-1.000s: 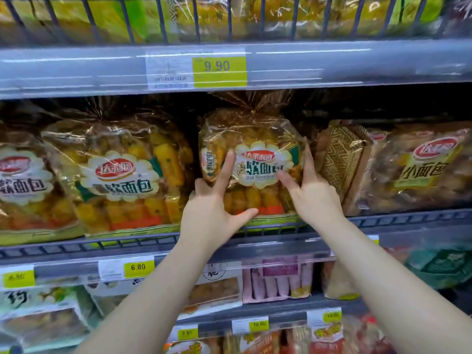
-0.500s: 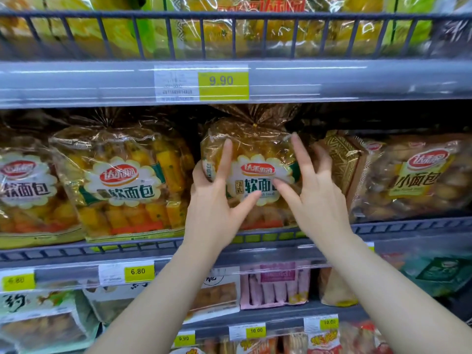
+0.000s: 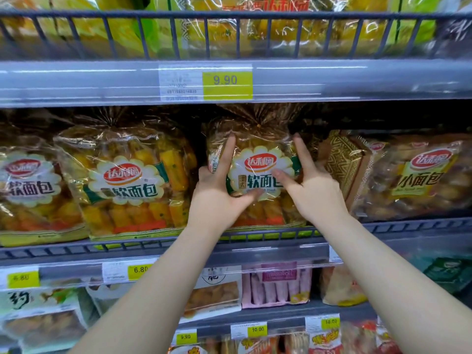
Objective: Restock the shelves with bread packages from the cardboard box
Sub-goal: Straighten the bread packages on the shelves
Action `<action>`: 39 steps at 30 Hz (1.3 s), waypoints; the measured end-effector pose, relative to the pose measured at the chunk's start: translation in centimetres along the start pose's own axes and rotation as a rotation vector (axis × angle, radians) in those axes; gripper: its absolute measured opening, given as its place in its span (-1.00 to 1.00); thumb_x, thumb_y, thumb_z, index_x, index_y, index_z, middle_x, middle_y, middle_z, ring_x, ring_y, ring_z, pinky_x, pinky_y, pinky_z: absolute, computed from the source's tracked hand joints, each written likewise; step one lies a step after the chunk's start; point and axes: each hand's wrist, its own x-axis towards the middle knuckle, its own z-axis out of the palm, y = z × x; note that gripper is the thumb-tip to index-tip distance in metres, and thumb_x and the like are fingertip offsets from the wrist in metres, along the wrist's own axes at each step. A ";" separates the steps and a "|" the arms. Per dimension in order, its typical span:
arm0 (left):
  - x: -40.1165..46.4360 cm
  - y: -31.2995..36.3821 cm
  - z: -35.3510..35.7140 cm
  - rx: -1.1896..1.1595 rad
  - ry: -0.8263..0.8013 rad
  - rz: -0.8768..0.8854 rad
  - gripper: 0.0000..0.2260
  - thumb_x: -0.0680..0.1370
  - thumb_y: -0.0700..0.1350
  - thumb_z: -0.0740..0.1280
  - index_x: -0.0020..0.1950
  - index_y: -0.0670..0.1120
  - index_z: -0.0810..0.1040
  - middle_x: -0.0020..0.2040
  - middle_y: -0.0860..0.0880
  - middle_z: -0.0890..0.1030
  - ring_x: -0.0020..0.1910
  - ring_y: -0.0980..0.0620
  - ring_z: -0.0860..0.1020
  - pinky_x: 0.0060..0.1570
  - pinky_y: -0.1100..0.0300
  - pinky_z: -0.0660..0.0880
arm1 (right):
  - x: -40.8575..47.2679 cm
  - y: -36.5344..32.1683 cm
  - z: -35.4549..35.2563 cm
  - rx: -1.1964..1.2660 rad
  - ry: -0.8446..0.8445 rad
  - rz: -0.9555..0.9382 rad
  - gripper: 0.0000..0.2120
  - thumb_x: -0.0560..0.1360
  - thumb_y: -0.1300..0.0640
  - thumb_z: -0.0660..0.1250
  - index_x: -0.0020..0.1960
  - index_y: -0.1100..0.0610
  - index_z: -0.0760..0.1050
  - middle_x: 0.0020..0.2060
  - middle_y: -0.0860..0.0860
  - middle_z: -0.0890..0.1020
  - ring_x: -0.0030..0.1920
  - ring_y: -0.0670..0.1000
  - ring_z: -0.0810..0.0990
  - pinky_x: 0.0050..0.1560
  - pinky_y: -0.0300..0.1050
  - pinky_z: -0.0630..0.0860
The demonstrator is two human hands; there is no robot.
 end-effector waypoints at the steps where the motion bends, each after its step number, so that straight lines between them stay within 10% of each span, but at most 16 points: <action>1: -0.2 0.1 -0.1 0.011 0.009 0.007 -0.10 0.32 0.27 0.41 0.40 0.42 -0.19 0.13 -0.13 0.36 0.06 -0.16 0.51 0.03 0.20 0.43 | -0.3 -0.1 -0.2 0.016 0.007 0.000 -0.33 0.47 -0.29 0.14 0.43 -0.33 -0.18 0.30 0.19 0.41 0.16 0.28 0.50 0.09 0.04 0.44; 6: -3.8 0.8 -2.6 0.204 0.079 0.094 -0.18 0.38 0.32 0.29 0.43 0.36 -0.21 0.48 -0.25 0.14 0.47 -0.21 0.14 0.18 -0.03 0.43 | -5.2 -0.1 -1.5 0.033 0.092 -0.107 -0.26 0.46 -0.22 0.17 0.44 -0.27 -0.24 0.32 0.11 0.34 0.28 0.15 0.39 0.11 0.01 0.41; 13: -8.7 -5.5 -10.0 0.182 0.277 0.067 -0.29 0.47 0.16 0.33 0.50 0.18 0.02 0.31 -0.11 0.36 0.31 -0.06 0.32 0.09 0.23 0.29 | -11.7 -4.9 1.7 0.021 -0.157 -0.388 -0.43 0.48 -0.28 0.02 0.40 -0.35 -0.17 0.29 -0.23 0.17 0.29 -0.20 0.22 0.07 -0.38 0.25; 24: -6.8 -13.8 -13.1 0.055 0.171 -0.206 -0.19 0.44 0.16 0.35 0.39 0.41 -0.23 0.32 -0.18 0.32 0.27 -0.19 0.37 0.24 -0.04 0.37 | -6.6 -14.4 10.9 0.341 -0.177 -0.173 -0.20 0.49 -0.10 0.25 0.36 -0.40 -0.33 0.50 0.08 0.07 0.46 0.10 0.17 0.38 0.03 0.24; 30: -4.6 -14.0 -13.1 0.153 0.156 -0.218 -0.17 0.40 0.32 0.26 0.41 0.38 -0.32 -0.06 -0.14 0.38 -0.11 -0.19 0.49 -0.08 0.04 0.48 | -4.3 -16.0 12.4 0.257 -0.176 -0.083 -0.23 0.51 -0.12 0.21 0.32 -0.37 -0.39 0.33 0.24 0.32 0.11 0.26 0.54 0.13 0.02 0.45; 39: -3.8 -15.2 -12.9 0.253 0.105 -0.247 -0.14 0.36 0.38 0.24 0.39 0.38 -0.34 0.07 -0.22 0.43 0.00 -0.30 0.52 -0.10 -0.04 0.55 | -4.1 -15.3 13.5 0.187 -0.198 -0.047 -0.24 0.51 -0.14 0.18 0.41 -0.30 -0.35 0.23 0.22 0.40 0.03 0.21 0.55 0.06 -0.02 0.46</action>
